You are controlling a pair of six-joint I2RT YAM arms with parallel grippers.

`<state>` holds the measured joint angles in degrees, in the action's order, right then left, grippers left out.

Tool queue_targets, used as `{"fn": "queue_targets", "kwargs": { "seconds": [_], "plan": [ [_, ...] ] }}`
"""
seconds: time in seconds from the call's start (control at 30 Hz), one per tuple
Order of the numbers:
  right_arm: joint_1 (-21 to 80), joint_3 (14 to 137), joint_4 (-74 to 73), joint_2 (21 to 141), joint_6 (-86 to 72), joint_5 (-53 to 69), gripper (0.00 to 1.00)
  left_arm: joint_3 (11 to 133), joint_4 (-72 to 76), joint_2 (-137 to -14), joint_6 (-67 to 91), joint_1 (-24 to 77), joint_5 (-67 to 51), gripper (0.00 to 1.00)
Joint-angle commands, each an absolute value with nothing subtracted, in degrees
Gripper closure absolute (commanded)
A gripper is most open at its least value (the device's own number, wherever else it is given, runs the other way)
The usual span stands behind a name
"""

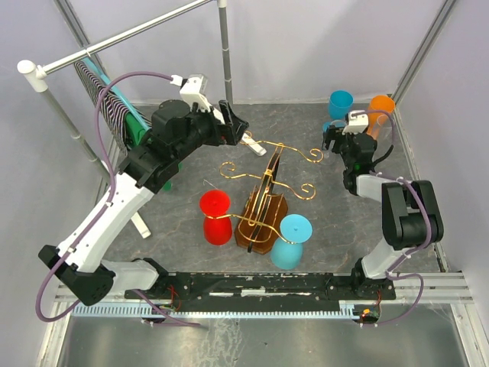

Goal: Take the wine glass off the wine glass rack

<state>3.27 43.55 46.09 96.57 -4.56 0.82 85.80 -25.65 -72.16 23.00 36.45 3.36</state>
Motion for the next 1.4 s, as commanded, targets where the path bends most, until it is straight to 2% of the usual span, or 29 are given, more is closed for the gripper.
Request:
{"fn": "queue_targets", "kwargs": {
  "seconds": [0.0,0.13,0.37,0.47,0.6,0.77,0.97,1.03,1.23,1.37],
  "plan": [
    [3.1,43.3,45.55,89.16,-4.37,0.79,0.11,85.05,-22.9,-69.96,21.05,36.3,3.72,0.05],
    [3.08,42.57,43.17,85.04,-4.53,1.4,0.01,84.64,-23.47,-69.04,21.14,36.31,3.84,0.05],
    [4.48,43.1,31.23,71.66,-4.05,2.04,0.0,83.75,-24.23,-66.9,21.4,36.32,5.28,0.05],
    [6.28,46.78,18.79,64.72,-3.26,0.71,0.01,82.92,-24.28,-65.78,21.81,36.32,6.07,0.05],
    [8.53,54.82,-3.44,54.84,-11.13,2.25,0.04,81.78,-24.65,-64.27,22.7,36.32,6.59,0.05],
    [8.93,60.85,-22.92,46.11,-28.86,13.07,0.17,80.94,-26.14,-63.59,24.41,36.31,6.6,0.05],
    [8.96,68.53,-48.55,43.86,-39.08,28.2,0.19,81.28,-29.63,-63.03,25.71,36.3,5.77,0.05],
    [8.96,67.59,-53.18,43.47,-41.23,34.27,0.19,81.49,-30.46,-62.66,26.05,36.32,5.57,0.05],
    [8.9,62.59,-57.25,37.45,-46.04,39.68,0.19,81.9,-32.17,-61.62,26.28,36.3,5.0,0.05],
    [8.93,57.24,-53.37,34.77,-50.4,45.01,0.24,81.65,-32.3,-61.49,26.1,36.3,4.29,0.05]
  ]
}}
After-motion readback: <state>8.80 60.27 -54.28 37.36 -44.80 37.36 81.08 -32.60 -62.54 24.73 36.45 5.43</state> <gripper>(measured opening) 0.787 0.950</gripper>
